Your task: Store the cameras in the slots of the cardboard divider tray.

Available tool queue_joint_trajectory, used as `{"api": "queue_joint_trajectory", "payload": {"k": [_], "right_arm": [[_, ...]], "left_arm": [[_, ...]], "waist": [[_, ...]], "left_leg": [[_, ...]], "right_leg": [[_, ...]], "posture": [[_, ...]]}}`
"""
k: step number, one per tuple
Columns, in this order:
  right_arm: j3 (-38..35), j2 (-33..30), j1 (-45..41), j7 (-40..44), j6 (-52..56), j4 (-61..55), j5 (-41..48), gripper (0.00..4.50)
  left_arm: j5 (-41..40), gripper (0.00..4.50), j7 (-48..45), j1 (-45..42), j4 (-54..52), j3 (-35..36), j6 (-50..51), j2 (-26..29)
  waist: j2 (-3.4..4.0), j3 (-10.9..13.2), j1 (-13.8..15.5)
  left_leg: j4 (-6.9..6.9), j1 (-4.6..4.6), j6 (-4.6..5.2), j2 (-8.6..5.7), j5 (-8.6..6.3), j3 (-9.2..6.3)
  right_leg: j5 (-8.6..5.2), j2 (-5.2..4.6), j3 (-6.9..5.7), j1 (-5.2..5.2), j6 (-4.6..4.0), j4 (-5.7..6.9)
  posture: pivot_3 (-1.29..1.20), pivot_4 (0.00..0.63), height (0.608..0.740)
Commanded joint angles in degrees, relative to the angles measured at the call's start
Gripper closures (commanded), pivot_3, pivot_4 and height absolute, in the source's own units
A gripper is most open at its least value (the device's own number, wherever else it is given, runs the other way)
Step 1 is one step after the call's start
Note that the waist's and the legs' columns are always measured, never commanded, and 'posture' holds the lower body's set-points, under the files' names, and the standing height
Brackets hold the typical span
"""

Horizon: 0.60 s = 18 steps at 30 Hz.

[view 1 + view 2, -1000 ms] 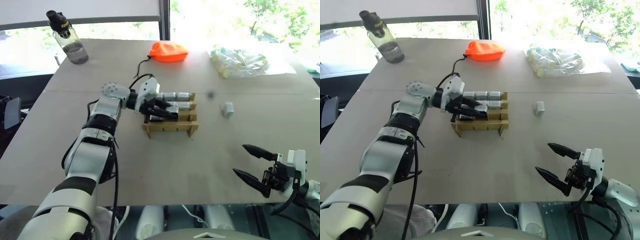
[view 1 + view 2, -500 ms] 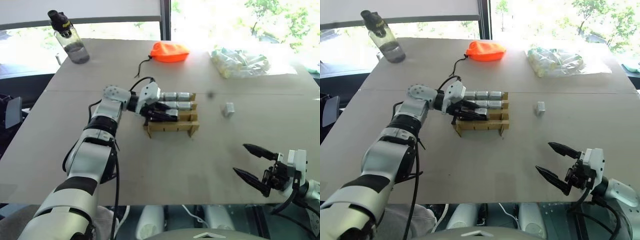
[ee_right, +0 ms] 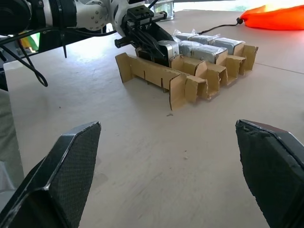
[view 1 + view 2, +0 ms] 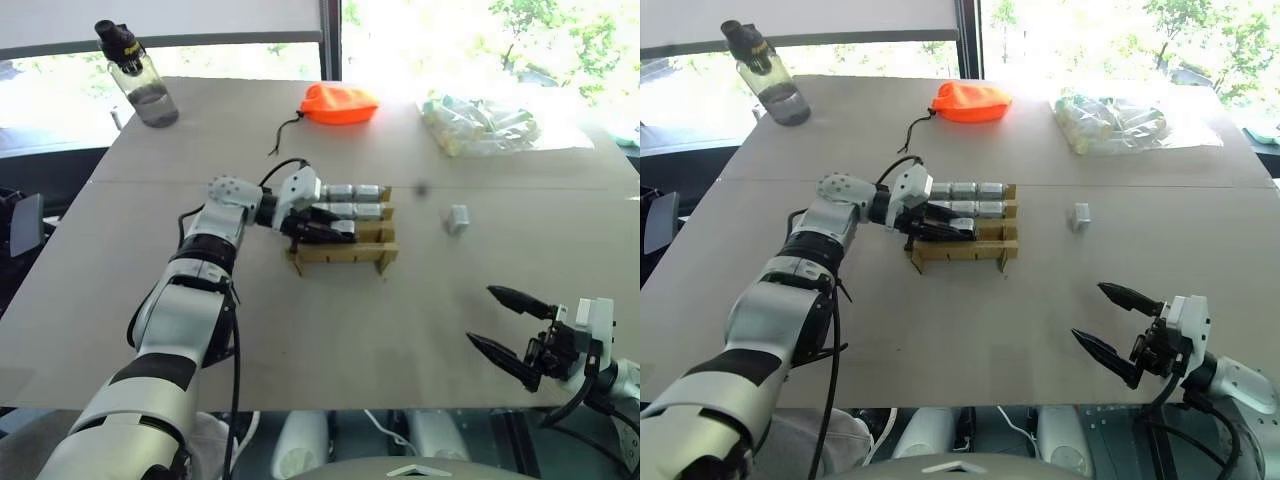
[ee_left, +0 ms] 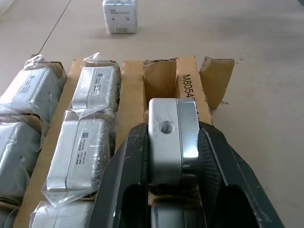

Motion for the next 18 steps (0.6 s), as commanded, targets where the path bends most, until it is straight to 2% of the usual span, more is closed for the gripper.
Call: {"api": "queue_joint_trajectory", "payload": {"k": [1, 5, 8, 11, 14, 18], "right_arm": [[-1.2, 0.5, -0.6, -0.3, -2.2, -0.6, -0.3, 0.0], [0.3, 1.9, -1.6, -3.6, -3.3, 0.6, -4.3, 0.0], [0.7, 3.2, -3.8, -8.8, -1.2, -0.1, -5.7, 0.0], [1.9, 4.9, -7.4, -16.1, 2.0, -1.6, -8.2, 0.0], [4.6, 8.8, -13.3, -23.3, 0.0, -0.4, -14.3, 0.0], [9.1, 15.1, -20.9, -35.5, 2.8, 3.5, -23.9, 0.0]], "left_arm": [[1.4, 1.89, 2.5, -1.2, -0.9, 0.6, -2.0, 0.6], [-0.9, 0.41, -1.7, 0.5, -6.4, 1.8, -1.7, 2.6], [-4.7, 0.41, -2.9, 2.7, -15.7, 2.6, 3.5, 4.7], [-9.8, 0.41, -2.8, 6.4, -29.0, 4.5, 13.4, 7.3], [-15.9, 0.41, -2.9, 11.4, -43.0, 5.0, 25.4, 12.3], [-17.3, 0.41, 2.2, 20.9, -60.2, 7.4, 33.6, 19.0]], "waist": [[0.0, 0.0, 0.0], [-0.01, 0.0, 0.0], [0.0, 0.0, -0.2], [0.01, 0.0, -0.3], [0.04, 0.0, -0.5], [0.07, 0.0, -1.3]], "left_leg": [[0.0, 0.01, 0.0, 0.0, 0.0, 0.0], [0.06, 0.01, 0.0, 0.0, 0.0, 0.0], [0.18, -0.01, 0.0, 0.04, 0.0, -0.03], [0.3, 0.01, -0.01, 0.16, 0.0, 0.04], [0.35, -0.01, -0.01, 0.15, 0.0, 0.03], [0.35, 0.07, -0.03, 0.19, 0.0, 0.06]], "right_leg": [[0.0, 0.0, 0.01, 0.0, 0.0, 0.0], [0.0, 0.0, 0.0, 0.01, 0.0, 0.06], [0.0, 0.01, -0.01, 0.01, -0.01, 0.16], [0.0, -0.01, 0.1, -0.01, -0.01, 0.26], [0.0, -0.02, 0.1, -0.01, -0.01, 0.31], [-0.02, -0.02, 0.23, -0.05, -0.02, 0.49]], "posture": [[0.0, 0.15, 0.74], [0.0, 0.15, 0.74], [0.0, 0.15, 0.74], [0.0, 0.15, 0.74], [0.0, 0.15, 0.74], [0.0, 0.15, 0.74]]}}
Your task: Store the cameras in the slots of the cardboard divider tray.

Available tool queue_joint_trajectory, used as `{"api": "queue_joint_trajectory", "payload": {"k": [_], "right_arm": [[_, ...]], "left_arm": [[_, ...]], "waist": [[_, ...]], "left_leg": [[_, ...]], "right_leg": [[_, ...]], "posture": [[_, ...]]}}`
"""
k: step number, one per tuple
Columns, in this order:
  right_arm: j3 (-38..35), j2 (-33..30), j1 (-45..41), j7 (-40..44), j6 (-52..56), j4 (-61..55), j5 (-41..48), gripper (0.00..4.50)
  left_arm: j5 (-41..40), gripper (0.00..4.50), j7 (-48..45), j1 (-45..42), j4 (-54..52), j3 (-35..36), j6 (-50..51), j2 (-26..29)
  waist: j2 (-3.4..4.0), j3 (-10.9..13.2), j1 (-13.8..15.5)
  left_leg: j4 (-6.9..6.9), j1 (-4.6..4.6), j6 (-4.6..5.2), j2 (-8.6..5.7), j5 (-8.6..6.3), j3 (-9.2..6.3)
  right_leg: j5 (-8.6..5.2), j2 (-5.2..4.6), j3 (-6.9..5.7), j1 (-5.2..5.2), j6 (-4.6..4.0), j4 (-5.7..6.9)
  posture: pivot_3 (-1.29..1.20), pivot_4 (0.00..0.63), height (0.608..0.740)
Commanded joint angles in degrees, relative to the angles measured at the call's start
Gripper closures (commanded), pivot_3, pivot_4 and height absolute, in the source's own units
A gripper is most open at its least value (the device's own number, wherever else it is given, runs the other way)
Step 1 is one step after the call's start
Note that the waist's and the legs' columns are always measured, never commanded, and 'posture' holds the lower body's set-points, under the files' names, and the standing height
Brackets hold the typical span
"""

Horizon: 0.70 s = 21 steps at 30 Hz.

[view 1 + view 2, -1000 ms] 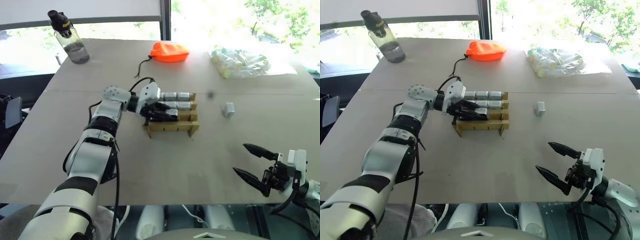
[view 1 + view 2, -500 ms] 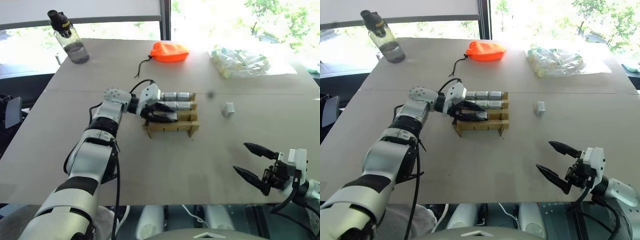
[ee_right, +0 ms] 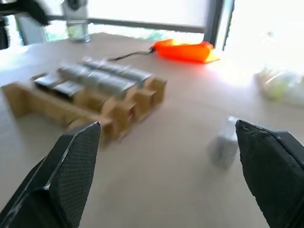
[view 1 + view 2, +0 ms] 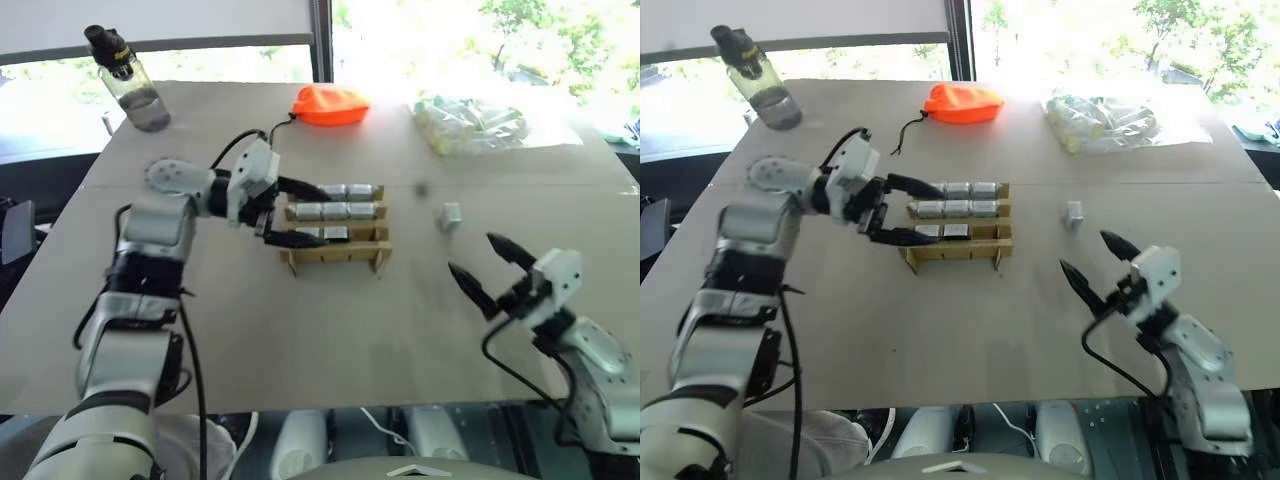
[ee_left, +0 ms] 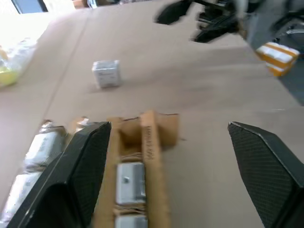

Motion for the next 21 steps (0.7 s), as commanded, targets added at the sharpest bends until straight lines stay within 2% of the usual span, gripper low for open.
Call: {"api": "queue_joint_trajectory", "payload": {"k": [1, 8, 12, 15, 21], "right_arm": [[2.5, 4.0, -4.3, -10.4, 2.6, 2.1, -6.5, 0.0], [2.3, 10.3, -12.1, -23.0, 8.2, 9.6, -11.3, 0.0], [2.1, 9.7, -15.5, -23.5, 10.6, 13.5, -11.3, 0.0], [1.2, 10.1, -17.3, -23.5, 11.4, 15.7, -9.9, 0.0], [1.6, 10.4, -19.8, -23.0, 13.2, 17.9, -9.3, 0.0]], "left_arm": [[-3.5, 0.41, 6.3, 5.6, -14.0, 4.4, 7.9, 3.3], [-7.8, 0.41, 18.4, 18.8, -31.0, 13.2, 17.5, 7.2], [-11.0, 0.41, 23.6, 24.0, -35.4, 18.6, 22.7, 8.4], [-11.7, 0.41, 25.5, 27.4, -37.9, 19.4, 23.5, 9.4], [-13.6, 0.41, 28.6, 28.1, -39.2, 19.6, 24.1, 9.8]], "waist": [[0.0, 0.0, 0.0], [0.01, 0.0, 0.5], [0.02, 0.0, 0.1], [0.02, 0.0, -0.1], [0.02, 0.0, -0.2]], "left_leg": [[0.0, 0.0, 0.0, 0.02, 0.0, -0.01], [0.05, -0.06, -0.01, -0.05, 0.0, -0.02], [0.04, -0.05, -0.01, -0.03, 0.0, -0.05], [0.02, -0.01, -0.02, -0.01, 0.01, -0.07], [0.02, 0.0, -0.02, -0.02, 0.01, -0.02]], "right_leg": [[0.0, -0.03, 0.04, 0.0, 0.0, 0.03], [0.0, -0.18, 0.11, 0.0, 0.01, 0.02], [0.0, -0.17, 0.07, 0.0, 0.0, 0.01], [0.0, -0.14, 0.08, 0.01, 0.0, 0.05], [0.0, -0.14, 0.09, 0.01, 0.0, 0.05]], "posture": [[0.0, 0.15, 0.74], [0.0, 0.15, 0.74], [0.0, 0.15, 0.74], [0.0, 0.15, 0.74], [0.0, 0.15, 0.74]]}}
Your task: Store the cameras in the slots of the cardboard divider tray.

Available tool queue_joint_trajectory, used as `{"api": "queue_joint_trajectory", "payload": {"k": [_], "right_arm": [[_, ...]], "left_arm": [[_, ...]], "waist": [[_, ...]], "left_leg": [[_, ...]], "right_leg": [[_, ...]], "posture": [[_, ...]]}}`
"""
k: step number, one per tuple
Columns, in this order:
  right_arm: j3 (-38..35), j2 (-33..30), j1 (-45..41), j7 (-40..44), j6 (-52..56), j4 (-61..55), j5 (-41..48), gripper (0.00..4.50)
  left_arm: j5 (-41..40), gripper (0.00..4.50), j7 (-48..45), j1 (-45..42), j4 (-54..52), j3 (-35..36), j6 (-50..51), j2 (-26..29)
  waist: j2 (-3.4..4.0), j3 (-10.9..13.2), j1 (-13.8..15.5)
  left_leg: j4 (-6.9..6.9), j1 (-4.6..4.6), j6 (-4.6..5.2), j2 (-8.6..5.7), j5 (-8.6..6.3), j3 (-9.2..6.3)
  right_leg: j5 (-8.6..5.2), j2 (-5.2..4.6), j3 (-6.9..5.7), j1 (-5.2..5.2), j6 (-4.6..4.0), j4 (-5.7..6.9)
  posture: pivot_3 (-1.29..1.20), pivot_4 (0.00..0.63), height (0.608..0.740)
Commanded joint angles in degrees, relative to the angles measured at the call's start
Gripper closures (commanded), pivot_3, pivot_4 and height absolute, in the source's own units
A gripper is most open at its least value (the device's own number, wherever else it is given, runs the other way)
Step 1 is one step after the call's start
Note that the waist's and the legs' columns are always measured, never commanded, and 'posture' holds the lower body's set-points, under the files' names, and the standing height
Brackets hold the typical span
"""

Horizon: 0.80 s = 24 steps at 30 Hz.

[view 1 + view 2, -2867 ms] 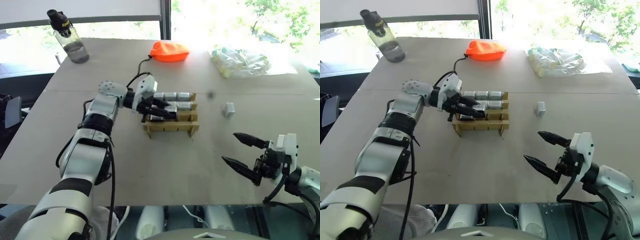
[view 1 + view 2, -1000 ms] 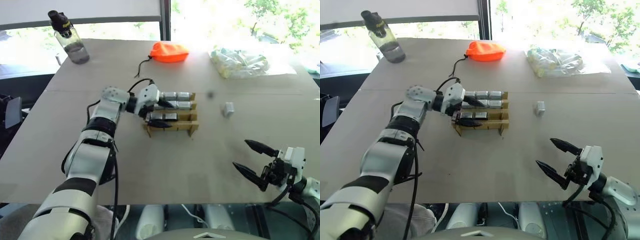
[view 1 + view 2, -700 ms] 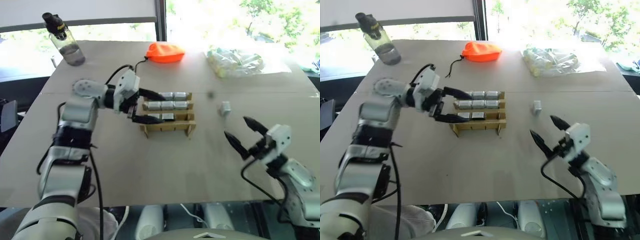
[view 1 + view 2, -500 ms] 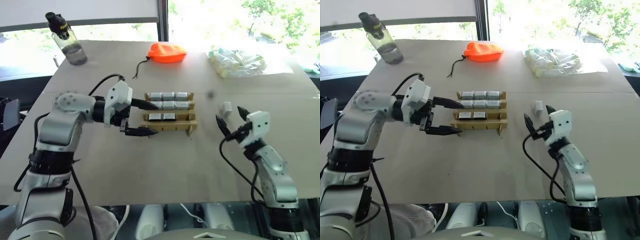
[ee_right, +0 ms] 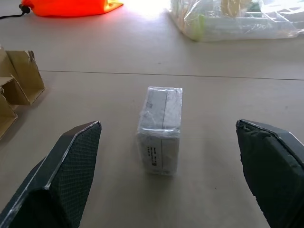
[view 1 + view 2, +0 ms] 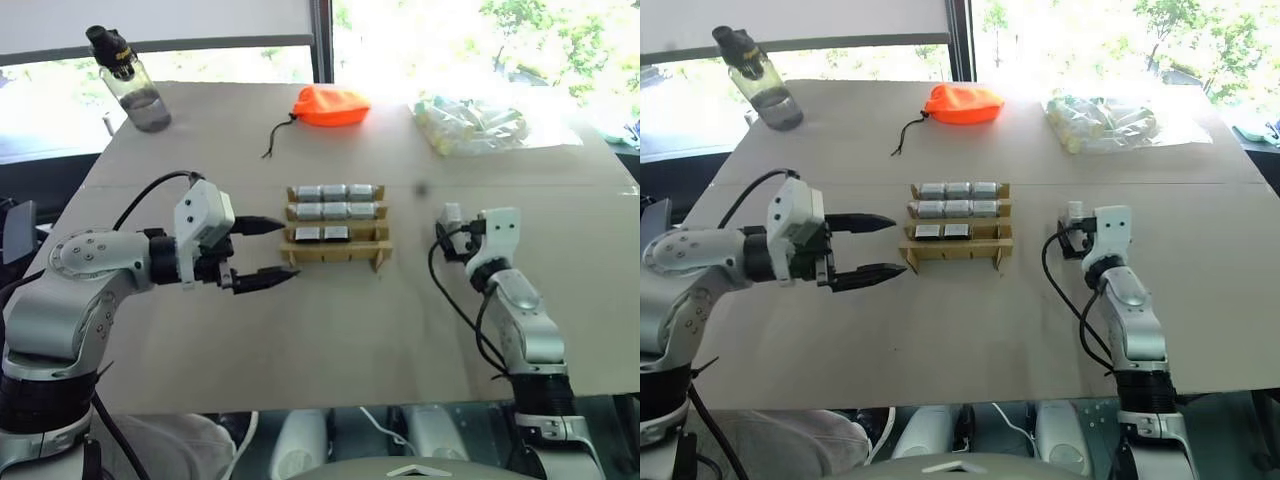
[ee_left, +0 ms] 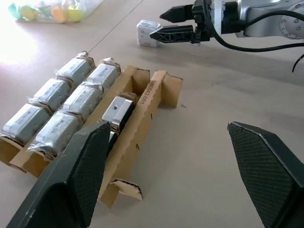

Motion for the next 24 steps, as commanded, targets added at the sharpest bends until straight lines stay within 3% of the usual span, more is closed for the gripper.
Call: {"api": "queue_joint_trajectory", "payload": {"k": [1, 5, 8, 14, 19, 24], "right_arm": [[-0.4, 0.6, -2.1, -0.4, 0.2, 0.5, 0.7, 0.0], [-0.5, 0.9, -4.1, -0.9, -0.4, 3.7, 0.3, 0.0], [-0.8, 0.6, -4.5, -1.1, -0.2, 4.7, 0.2, 0.8], [-0.4, -0.9, -4.4, 0.2, -3.4, 3.9, -0.6, 3.71], [2.5, -6.5, -4.5, 9.9, -4.6, 0.2, 0.5, 3.77], [6.1, -15.4, -9.2, 33.8, -5.4, -0.1, 8.7, 3.77]], "left_arm": [[-1.6, 0.41, 1.3, -0.2, -1.9, 1.7, -0.4, 1.1], [-2.9, 0.41, 2.3, -0.8, -2.7, 1.5, 0.0, 1.1], [-3.4, 0.35, 2.6, -0.8, -2.6, 1.5, -0.2, 1.6], [-4.2, 0.35, 2.7, -1.3, -1.7, 1.7, -0.6, 2.5], [-5.6, 0.35, 2.5, -0.3, -0.5, 3.1, -0.8, 2.3], [-6.5, 0.35, -2.0, -0.4, 5.8, 4.0, -3.5, 2.9]], "waist": [[0.0, 0.0, 0.0], [0.01, 0.0, 0.0], [0.01, 0.0, 0.0], [0.02, 0.0, -0.1], [0.07, 0.0, -0.1], [0.12, 0.1, -0.1]], "left_leg": [[0.0, 0.0, 0.0, 0.0, 0.0, 0.01], [-0.02, -0.01, 0.0, 0.0, 0.0, 0.0], [-0.03, -0.02, 0.0, 0.0, 0.0, 0.0], [-0.05, -0.01, 0.0, -0.01, 0.0, 0.01], [-0.06, -0.02, -0.01, 0.0, 0.0, 0.02], [-0.11, 0.01, 0.01, -0.01, -0.01, 0.03]], "right_leg": [[0.0, 0.0, 0.0, 0.0, 0.0, 0.0], [0.0, 0.01, -0.01, -0.01, 0.0, -0.01], [0.0, -0.01, 0.0, -0.01, 0.0, -0.03], [0.0, 0.0, -0.01, -0.01, 0.0, -0.05], [0.0, 0.0, -0.01, -0.02, 0.0, -0.06], [0.0, 0.03, -0.15, -0.02, 0.0, -0.12]], "posture": [[0.0, 0.15, 0.74], [0.0, 0.15, 0.74], [0.0, 0.15, 0.74], [0.0, 0.15, 0.74], [0.0, 0.15, 0.74], [0.0, 0.15, 0.74]]}}
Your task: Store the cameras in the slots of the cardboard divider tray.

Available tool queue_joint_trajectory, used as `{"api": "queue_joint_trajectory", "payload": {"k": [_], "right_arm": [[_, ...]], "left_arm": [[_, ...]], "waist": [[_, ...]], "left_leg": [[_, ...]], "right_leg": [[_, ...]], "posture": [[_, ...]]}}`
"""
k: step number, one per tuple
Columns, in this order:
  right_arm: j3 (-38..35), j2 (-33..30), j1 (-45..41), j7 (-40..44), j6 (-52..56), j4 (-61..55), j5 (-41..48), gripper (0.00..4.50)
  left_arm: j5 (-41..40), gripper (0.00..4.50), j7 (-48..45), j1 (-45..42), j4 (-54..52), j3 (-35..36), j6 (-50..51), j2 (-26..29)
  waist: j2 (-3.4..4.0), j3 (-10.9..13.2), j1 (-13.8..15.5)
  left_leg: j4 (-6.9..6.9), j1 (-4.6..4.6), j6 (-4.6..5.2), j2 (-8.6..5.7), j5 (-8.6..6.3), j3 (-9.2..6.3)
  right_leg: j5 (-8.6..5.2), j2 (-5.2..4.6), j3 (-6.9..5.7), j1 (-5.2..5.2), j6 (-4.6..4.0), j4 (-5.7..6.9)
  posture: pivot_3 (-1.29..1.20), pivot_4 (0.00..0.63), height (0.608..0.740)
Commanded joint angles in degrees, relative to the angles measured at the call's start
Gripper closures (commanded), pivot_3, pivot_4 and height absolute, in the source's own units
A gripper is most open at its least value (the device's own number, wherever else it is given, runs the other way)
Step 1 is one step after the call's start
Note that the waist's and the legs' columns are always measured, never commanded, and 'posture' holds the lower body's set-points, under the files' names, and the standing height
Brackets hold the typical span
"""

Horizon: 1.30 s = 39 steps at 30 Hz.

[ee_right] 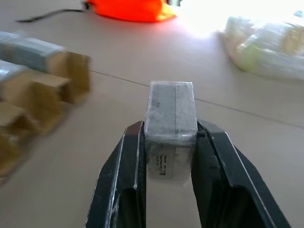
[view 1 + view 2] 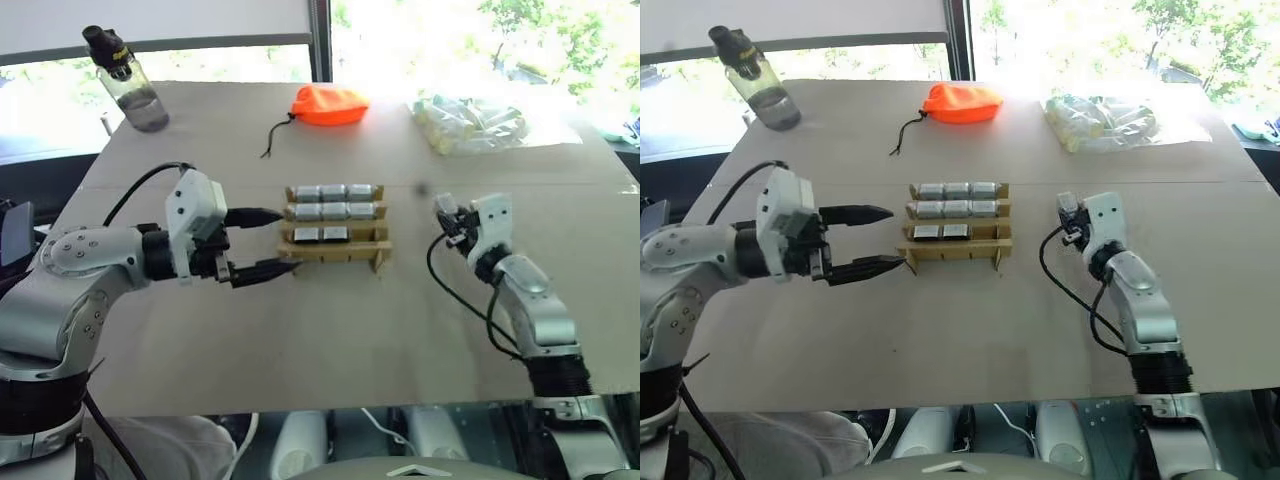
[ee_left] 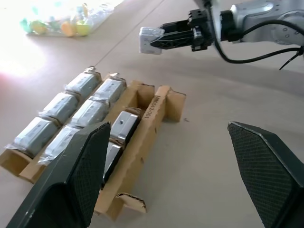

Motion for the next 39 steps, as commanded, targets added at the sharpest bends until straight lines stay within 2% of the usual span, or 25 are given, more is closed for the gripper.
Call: {"api": "queue_joint_trajectory", "payload": {"k": [1, 4, 8, 14, 19, 25, 39], "right_arm": [[2.3, -4.2, -5.0, 15.8, -2.5, -1.5, 5.3, 3.77], [7.3, -7.4, -11.5, 28.8, -4.7, 2.9, 5.1, 3.77], [12.3, -6.7, -20.8, 43.3, -7.5, 10.8, 5.7, 3.77], [13.2, -2.9, -29.7, 52.4, -13.9, 27.8, 3.8, 3.77], [13.8, -0.2, -35.2, 55.7, -20.0, 41.4, 0.0, 3.77], [12.2, 2.9, -39.5, 53.5, -27.6, 55.3, -3.7, 3.77], [10.3, 4.8, -42.5, 52.4, -34.4, 66.2, -9.2, 3.77]], "left_arm": [[-1.2, 0.35, -4.8, -0.3, 4.6, 1.8, -3.2, 1.8], [1.2, 0.35, -10.6, -0.8, 10.6, 0.8, -8.1, 4.4], [0.6, 0.35, -15.5, -1.4, 13.2, 0.5, -10.4, 6.0], [1.7, 0.35, -18.1, 1.2, 12.5, 0.9, -12.8, 7.5], [0.3, 0.35, -17.7, 1.6, 10.7, 2.1, -12.0, 8.3], [-0.4, 0.35, -16.4, 3.7, 8.6, 4.6, -11.3, 8.8], [-1.6, 0.35, -14.3, 7.6, 5.7, 7.8, -10.1, 8.4]], "waist": [[0.02, 0.0, -0.1], [-0.01, 0.0, 0.0], [0.04, 0.1, 0.1], [0.04, 0.1, 0.3], [0.07, 0.1, 0.0], [0.1, 0.1, -0.2], [0.14, 0.1, -0.2]], "left_leg": [[0.0, 0.02, 0.01, 0.01, 0.0, 0.04], [-0.05, 0.04, 0.01, 0.0, -0.01, 0.04], [-0.21, -0.09, 0.01, -0.01, 0.0, 0.03], [-0.55, -0.14, 0.02, -0.03, -0.01, 0.03], [-0.57, -0.19, 0.01, -0.03, -0.01, 0.05], [-0.57, -0.1, -0.01, 0.01, 0.0, 0.1], [-0.57, -0.07, -0.05, 0.01, 0.02, 0.1]], "right_leg": [[0.0, 0.02, 0.01, 0.0, 0.0, 0.0], [0.0, 0.1, 0.01, -0.02, -0.01, -0.03], [0.01, 0.09, -0.05, -0.09, -0.01, -0.29], [0.01, -0.03, -0.14, -0.1, 0.0, -0.55], [0.02, -0.06, -0.16, -0.17, 0.0, -0.52], [0.01, -0.04, -0.1, -0.16, -0.01, -0.45], [0.02, -0.08, -0.11, -0.14, -0.01, -0.42]], "posture": [[0.0, 0.15, 0.74], [0.0, 0.15, 0.74], [0.0, 0.15, 0.74], [0.0, 0.15, 0.74], [0.0, 0.15, 0.74], [0.0, 0.15, 0.74], [0.0, 0.15, 0.74]]}}
